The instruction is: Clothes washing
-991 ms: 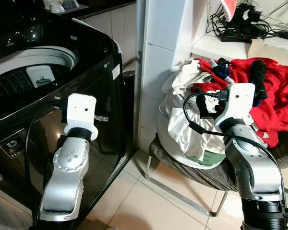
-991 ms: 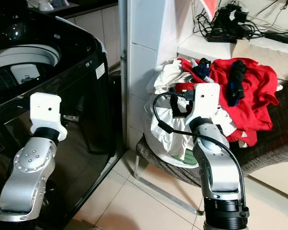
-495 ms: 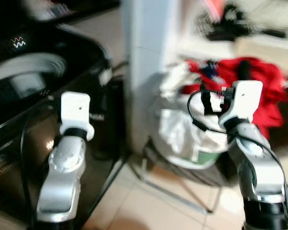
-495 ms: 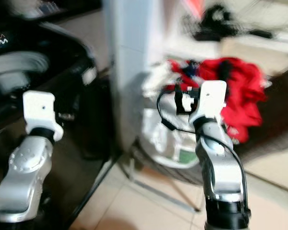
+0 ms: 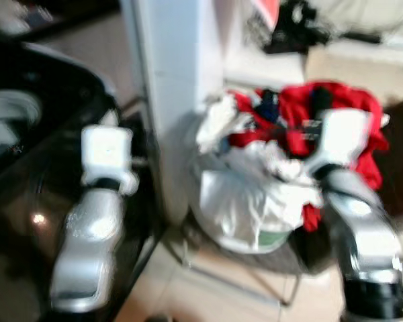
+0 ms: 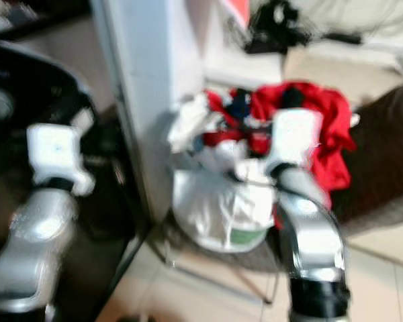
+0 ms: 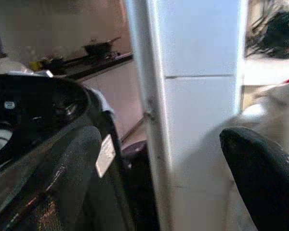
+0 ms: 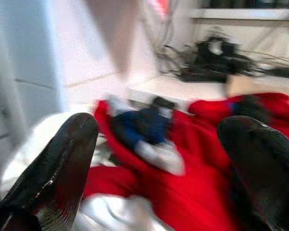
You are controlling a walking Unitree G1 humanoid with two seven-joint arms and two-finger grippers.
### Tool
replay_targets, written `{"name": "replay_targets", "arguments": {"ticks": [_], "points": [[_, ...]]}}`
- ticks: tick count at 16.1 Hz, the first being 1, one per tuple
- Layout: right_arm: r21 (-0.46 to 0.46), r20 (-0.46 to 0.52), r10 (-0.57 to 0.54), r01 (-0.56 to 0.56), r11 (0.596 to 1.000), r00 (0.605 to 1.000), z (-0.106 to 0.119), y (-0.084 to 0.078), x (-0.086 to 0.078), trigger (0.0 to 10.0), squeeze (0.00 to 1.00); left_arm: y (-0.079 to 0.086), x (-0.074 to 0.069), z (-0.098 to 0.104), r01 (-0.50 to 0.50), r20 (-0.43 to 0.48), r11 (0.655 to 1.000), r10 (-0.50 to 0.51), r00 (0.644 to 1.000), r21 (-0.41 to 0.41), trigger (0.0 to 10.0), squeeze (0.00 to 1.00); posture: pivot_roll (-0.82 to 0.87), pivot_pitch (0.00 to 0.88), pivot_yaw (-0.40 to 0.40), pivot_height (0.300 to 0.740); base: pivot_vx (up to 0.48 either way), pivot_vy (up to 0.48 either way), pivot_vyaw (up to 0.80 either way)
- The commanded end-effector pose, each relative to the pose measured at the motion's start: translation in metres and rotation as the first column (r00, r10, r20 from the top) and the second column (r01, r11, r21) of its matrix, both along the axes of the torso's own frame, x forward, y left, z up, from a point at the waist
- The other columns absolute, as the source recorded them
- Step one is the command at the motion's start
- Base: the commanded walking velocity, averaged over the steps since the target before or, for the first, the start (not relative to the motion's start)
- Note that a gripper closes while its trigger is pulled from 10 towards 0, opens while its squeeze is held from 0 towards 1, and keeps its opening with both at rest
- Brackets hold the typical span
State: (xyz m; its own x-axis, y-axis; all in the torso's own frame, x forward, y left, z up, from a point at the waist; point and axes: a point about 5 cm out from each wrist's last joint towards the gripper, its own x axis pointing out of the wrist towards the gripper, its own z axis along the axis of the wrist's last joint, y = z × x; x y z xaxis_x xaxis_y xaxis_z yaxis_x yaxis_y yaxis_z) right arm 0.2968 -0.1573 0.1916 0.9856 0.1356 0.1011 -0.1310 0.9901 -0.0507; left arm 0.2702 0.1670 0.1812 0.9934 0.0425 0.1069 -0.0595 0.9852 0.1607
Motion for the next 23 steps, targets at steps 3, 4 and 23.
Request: {"name": "replay_targets", "arguments": {"ticks": [3,4,23], "points": [[-0.029,0.027,0.031,-0.03,0.999,0.999,0.004,0.0,-0.003,10.0,0.0,0.001,0.0,0.006,-0.015,0.019,1.0,0.015,1.0,-0.006,10.0,0.0,0.04,0.0,-0.021,0.74,0.384,0.0,0.8],[-0.012,0.036,0.064,-0.064,0.998,0.997,0.004,0.005,-0.006,10.0,0.0,0.006,-0.001,0.007,-0.028,0.024,1.0,0.027,0.999,0.004,10.0,0.0,0.04,0.0,-0.02,0.74,0.382,0.0,0.8],[0.003,-0.013,-0.122,0.122,0.993,0.992,-0.001,-0.024,-0.017,10.0,0.0,-0.015,0.018,0.002,0.109,0.032,0.994,-0.109,0.994,-0.002,10.0,0.0,-0.04,0.0,0.052,0.74,0.02,0.117,-0.13]]}}
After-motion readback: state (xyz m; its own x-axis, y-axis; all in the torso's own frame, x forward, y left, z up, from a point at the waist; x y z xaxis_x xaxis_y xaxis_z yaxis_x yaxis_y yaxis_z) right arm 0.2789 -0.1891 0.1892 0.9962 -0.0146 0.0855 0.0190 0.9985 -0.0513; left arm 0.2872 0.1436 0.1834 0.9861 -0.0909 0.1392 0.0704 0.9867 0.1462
